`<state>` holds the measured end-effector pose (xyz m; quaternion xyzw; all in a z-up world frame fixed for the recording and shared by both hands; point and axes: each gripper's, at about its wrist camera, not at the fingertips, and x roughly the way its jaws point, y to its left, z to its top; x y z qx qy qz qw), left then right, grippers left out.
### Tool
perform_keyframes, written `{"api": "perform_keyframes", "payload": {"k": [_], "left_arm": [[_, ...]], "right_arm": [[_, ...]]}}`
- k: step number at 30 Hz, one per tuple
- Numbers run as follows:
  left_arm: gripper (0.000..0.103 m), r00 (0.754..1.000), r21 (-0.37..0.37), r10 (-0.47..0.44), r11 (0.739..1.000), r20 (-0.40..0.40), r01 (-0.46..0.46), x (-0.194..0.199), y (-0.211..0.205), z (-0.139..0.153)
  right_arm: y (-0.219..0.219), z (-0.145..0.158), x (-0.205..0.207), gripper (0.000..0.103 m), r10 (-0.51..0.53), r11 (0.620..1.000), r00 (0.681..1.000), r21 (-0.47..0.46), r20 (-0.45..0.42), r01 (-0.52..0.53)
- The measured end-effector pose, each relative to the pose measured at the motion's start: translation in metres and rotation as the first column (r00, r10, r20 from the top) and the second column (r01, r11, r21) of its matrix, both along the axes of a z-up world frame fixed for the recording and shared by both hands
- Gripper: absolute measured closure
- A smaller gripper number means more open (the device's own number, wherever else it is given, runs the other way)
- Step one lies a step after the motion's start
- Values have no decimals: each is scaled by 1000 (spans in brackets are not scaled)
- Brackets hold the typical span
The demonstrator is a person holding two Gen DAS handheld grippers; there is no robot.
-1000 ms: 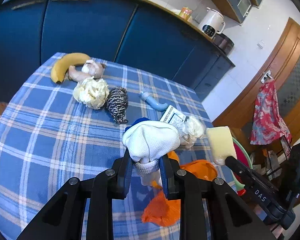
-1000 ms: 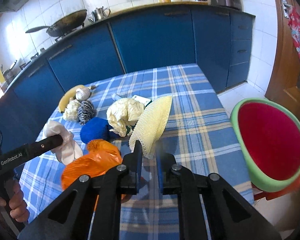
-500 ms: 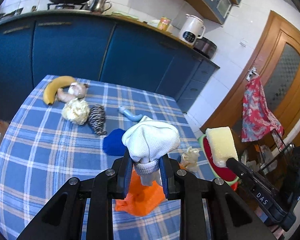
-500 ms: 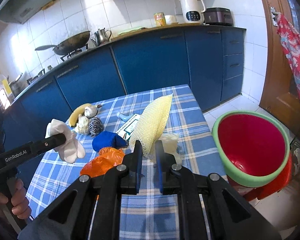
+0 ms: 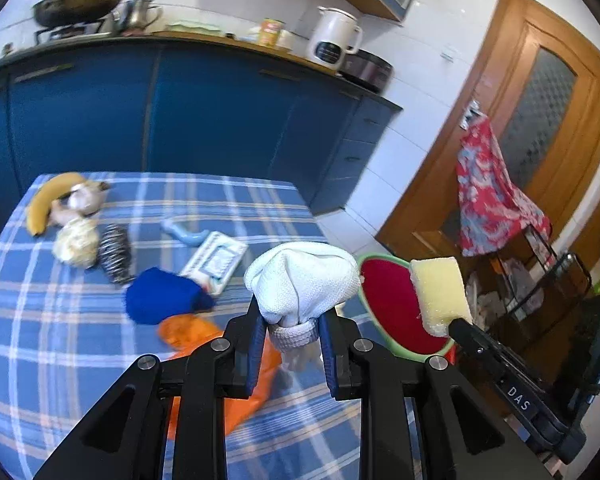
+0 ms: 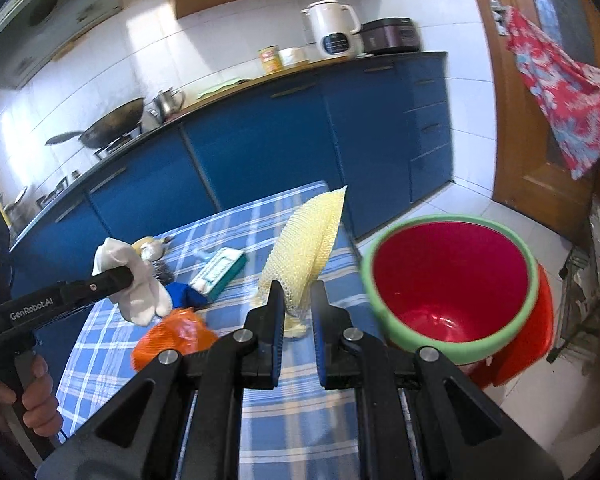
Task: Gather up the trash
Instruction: 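Carry the foam sheet and white cloth over the red bucket, then open both tools to drop the sheet and cloth into the bucket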
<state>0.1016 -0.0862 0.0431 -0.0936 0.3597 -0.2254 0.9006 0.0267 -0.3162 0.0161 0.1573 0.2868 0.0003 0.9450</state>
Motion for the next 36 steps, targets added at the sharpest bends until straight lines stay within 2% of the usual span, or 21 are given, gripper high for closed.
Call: {"api": "perform_keyframes", "payload": {"k": [13, 25, 28, 31, 36], "left_arm": [[78, 988, 83, -150, 985, -29, 152, 23, -111, -15], [77, 962, 159, -254, 950, -99, 267, 49, -204, -51], [73, 960, 178, -257, 945, -112, 274, 53, -215, -61], [61, 964, 235, -238, 936, -122, 261, 58, -224, -69], [53, 967, 245, -218, 938, -131, 244, 63, -225, -73]], "right_arm": [[-85, -36, -10, 88, -134, 988, 989, 74, -62, 139], [-138, -68, 1, 88, -190, 973, 973, 110, -127, 204], [-147, -77, 6, 87, -195, 970, 970, 121, -144, 213], [-150, -81, 11, 85, -197, 969, 969, 119, -152, 216], [-156, -86, 16, 84, -205, 968, 965, 109, -161, 224]]}}
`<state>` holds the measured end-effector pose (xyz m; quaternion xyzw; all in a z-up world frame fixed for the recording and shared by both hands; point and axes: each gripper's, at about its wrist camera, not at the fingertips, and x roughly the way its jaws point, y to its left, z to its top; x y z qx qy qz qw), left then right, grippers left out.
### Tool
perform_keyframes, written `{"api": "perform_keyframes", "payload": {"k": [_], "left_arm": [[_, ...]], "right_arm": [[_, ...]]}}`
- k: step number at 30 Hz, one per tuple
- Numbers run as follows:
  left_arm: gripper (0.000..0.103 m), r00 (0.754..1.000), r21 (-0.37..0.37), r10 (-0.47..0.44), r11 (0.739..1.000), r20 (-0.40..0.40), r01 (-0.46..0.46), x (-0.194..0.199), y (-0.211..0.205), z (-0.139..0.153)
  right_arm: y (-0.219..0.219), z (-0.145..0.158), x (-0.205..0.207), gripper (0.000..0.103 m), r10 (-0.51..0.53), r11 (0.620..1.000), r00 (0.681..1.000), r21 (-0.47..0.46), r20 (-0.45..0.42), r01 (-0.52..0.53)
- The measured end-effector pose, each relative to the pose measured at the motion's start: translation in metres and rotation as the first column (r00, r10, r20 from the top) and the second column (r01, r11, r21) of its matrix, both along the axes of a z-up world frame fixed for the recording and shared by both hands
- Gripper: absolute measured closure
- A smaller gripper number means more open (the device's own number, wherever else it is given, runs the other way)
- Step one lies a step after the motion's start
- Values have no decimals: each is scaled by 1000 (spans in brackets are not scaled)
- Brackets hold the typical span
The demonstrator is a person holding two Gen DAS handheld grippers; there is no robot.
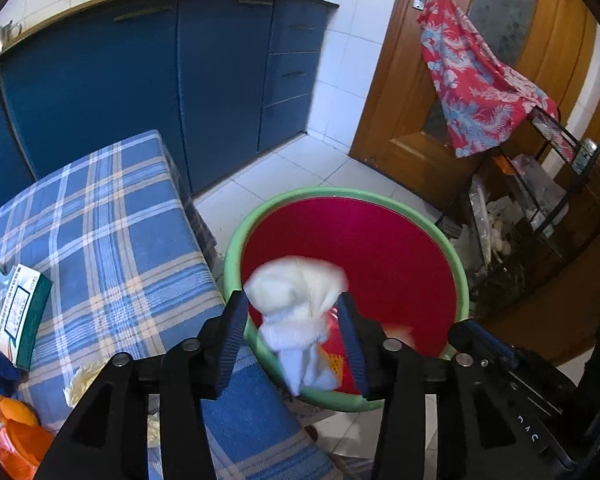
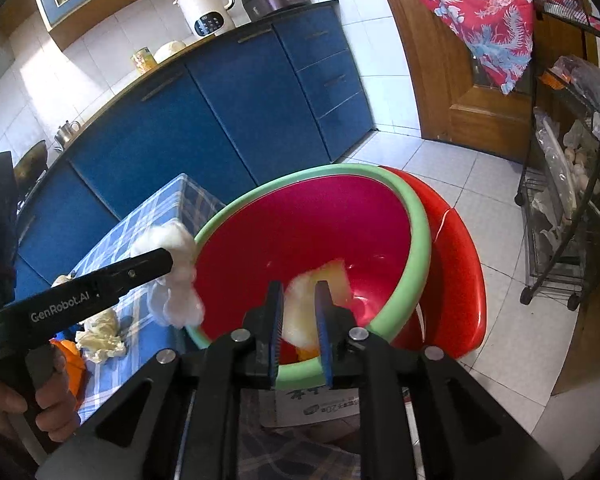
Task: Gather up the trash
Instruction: 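Open both tools to drop the sheet and cloth into the bucket, then move both open tools back over the table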
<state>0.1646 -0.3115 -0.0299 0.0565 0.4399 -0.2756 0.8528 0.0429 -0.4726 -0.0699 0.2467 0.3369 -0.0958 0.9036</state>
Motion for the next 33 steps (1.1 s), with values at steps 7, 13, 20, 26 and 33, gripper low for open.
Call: {"api": "perform_keyframes", "payload": {"k": [7, 13, 20, 26, 33], "left_arm": [[51, 1000, -4, 20, 1000, 0, -20, 1, 6, 4], [51, 1000, -15, 21, 1000, 13, -20, -9, 15, 15], [51, 998, -40, 42, 998, 40, -40, -23, 36, 34], [51, 995, -61, 82, 995, 64, -78, -33, 65, 48], [51, 986, -83, 145, 987, 87, -138, -43, 108, 60]], "right_arm": [[-1, -1, -2, 84, -9, 1000, 1000, 9, 5, 9], [3, 7, -10, 77, -15, 1000, 1000, 15, 27, 15], [15, 22, -21, 72, -2, 1000, 998, 19, 59, 1], [32, 39, -30, 64, 9, 1000, 996, 13, 90, -11], [58, 56, -34, 55, 36, 999, 993, 7, 114, -37]]}}
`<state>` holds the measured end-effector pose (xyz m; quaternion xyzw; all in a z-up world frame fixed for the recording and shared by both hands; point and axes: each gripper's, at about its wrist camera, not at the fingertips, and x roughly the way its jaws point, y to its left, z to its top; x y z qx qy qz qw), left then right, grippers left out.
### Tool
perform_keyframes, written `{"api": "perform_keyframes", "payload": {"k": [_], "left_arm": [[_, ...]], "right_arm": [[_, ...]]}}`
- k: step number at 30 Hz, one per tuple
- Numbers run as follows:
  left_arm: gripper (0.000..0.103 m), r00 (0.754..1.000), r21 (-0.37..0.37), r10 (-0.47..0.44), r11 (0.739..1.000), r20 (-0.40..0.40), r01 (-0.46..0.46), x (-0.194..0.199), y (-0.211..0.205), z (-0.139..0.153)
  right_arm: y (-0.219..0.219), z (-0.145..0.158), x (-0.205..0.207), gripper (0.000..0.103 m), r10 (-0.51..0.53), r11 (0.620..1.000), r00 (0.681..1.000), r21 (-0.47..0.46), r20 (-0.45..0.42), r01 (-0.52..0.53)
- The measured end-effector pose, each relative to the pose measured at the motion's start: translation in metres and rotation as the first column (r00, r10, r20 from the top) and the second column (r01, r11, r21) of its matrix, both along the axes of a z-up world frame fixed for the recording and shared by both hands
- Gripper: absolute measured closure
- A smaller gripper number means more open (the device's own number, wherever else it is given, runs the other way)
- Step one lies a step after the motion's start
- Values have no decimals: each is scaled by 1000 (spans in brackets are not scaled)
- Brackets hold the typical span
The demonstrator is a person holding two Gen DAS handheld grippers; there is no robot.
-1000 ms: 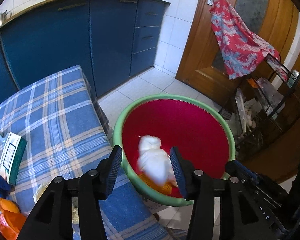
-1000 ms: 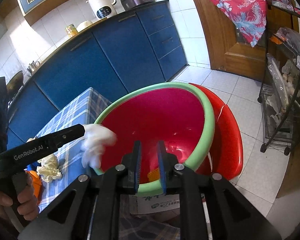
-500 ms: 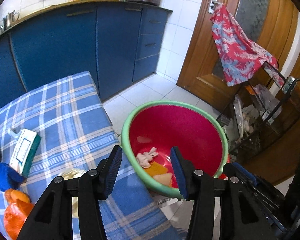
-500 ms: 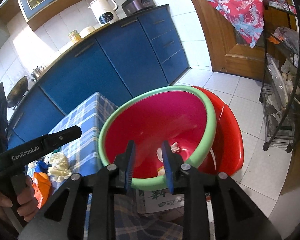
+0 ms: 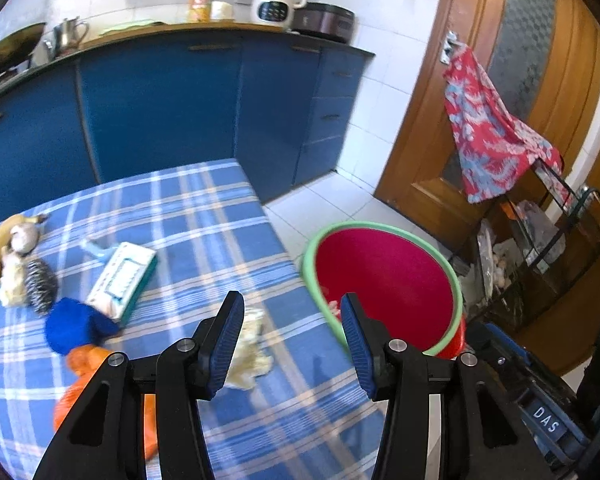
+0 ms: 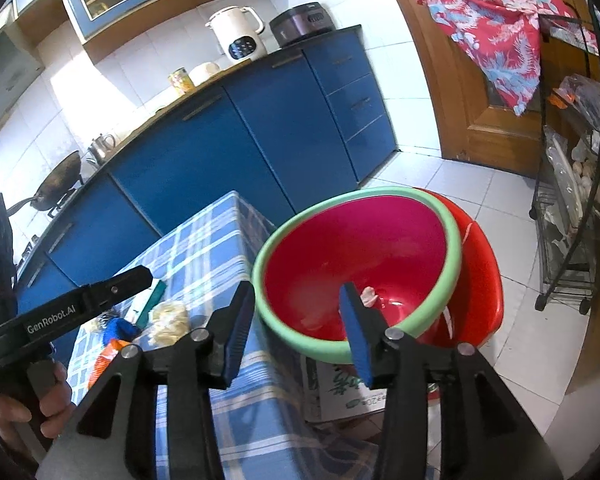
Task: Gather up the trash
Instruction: 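Move both open tools back over the table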
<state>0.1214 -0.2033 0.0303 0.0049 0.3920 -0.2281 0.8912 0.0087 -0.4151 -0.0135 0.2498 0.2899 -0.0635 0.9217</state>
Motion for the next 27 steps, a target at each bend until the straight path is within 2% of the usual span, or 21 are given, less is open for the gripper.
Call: {"api": "perform_keyframes", "payload": {"k": [10, 20, 22, 27], "left_arm": [[51, 989, -38, 144, 989, 10, -144, -3, 83, 9], [51, 952, -63, 306, 950, -6, -305, 10, 173, 7], [51, 943, -66, 332, 941, -10, -332, 14, 188, 7], [51, 919, -59, 395, 917, -17, -395, 30, 220, 3]], "right_arm": [[52, 20, 9, 52, 68, 998, 998, -17, 16, -68], [107, 22, 42, 51, 144, 989, 989, -36, -24, -145], [116, 21, 49, 47, 153, 987, 988, -40, -33, -155], [133, 14, 70, 47, 164, 985, 985, -49, -57, -167]]}}
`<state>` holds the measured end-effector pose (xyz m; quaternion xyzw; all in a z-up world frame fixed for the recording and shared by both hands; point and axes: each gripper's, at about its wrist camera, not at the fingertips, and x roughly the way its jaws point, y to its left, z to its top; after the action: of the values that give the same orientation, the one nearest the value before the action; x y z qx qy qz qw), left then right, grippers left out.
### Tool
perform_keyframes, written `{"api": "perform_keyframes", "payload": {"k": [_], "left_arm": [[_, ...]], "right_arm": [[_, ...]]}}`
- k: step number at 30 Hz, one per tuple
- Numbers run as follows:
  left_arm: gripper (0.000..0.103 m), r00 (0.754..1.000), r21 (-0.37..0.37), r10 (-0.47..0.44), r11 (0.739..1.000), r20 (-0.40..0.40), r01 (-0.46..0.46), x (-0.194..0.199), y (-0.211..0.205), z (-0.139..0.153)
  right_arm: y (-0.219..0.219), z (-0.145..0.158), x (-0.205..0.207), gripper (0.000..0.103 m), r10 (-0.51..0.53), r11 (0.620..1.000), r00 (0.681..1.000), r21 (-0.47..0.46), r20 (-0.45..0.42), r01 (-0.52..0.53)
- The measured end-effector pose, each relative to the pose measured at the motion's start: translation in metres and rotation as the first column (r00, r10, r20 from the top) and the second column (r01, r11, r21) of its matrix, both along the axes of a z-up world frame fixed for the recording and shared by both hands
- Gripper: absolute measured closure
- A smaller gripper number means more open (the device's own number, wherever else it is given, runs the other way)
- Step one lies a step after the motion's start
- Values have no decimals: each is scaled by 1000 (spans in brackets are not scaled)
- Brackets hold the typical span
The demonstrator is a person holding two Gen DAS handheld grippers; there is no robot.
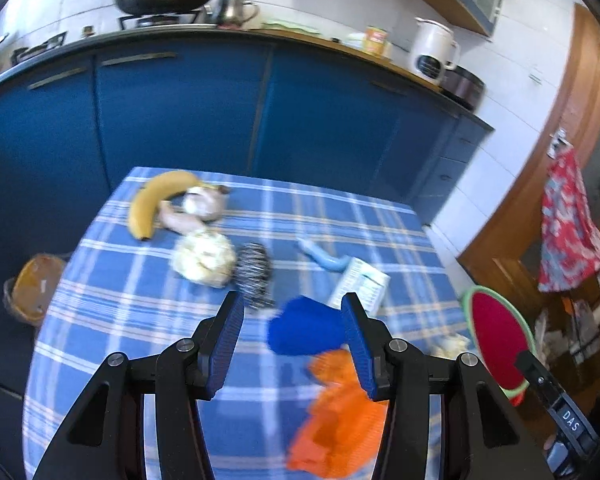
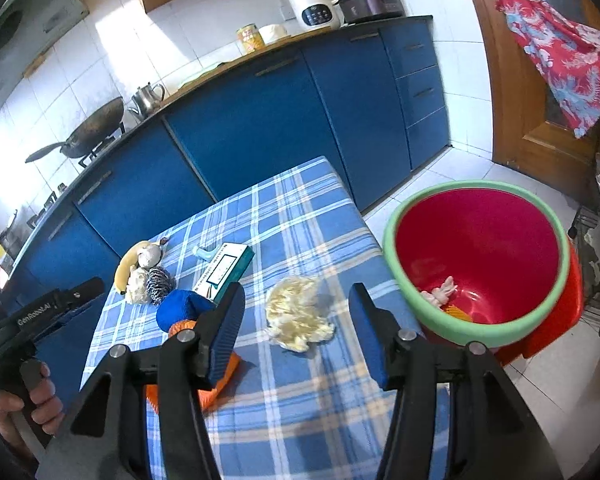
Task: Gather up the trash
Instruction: 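Move both open tools back over the table, then grasp crumpled white paper with the left tool while the right tool grasps crumpled cream paper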
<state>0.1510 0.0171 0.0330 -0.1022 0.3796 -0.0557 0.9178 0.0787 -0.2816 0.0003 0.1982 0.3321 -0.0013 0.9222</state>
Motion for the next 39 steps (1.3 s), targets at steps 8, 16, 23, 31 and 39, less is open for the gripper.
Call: {"api": "perform_keyframes", "payload": {"k": [8, 16, 23, 31, 39], "left_arm": [[51, 994, -9, 99, 995, -55, -100, 39, 42, -27], [51, 986, -29, 121, 992, -117, -125, 77, 54, -59], [51, 978, -24, 146, 988, -148, -151, 98, 62, -87], [48, 987, -78, 115, 989, -113, -124, 101, 63, -95], [69, 992, -138, 73, 987, -99, -86, 103, 62, -99]], "right_arm": [[16, -27, 28, 47, 15, 999, 997, -47, -82, -19], [15, -51, 49, 47, 4, 998, 989, -68, -147, -14], [15, -65, 62, 47, 15, 998, 985, -56, -172, -25], [15, -69, 67, 47, 32, 999, 985, -35, -169, -39], [20, -72, 70, 47, 69, 997, 984, -12, -166, -72]]}}
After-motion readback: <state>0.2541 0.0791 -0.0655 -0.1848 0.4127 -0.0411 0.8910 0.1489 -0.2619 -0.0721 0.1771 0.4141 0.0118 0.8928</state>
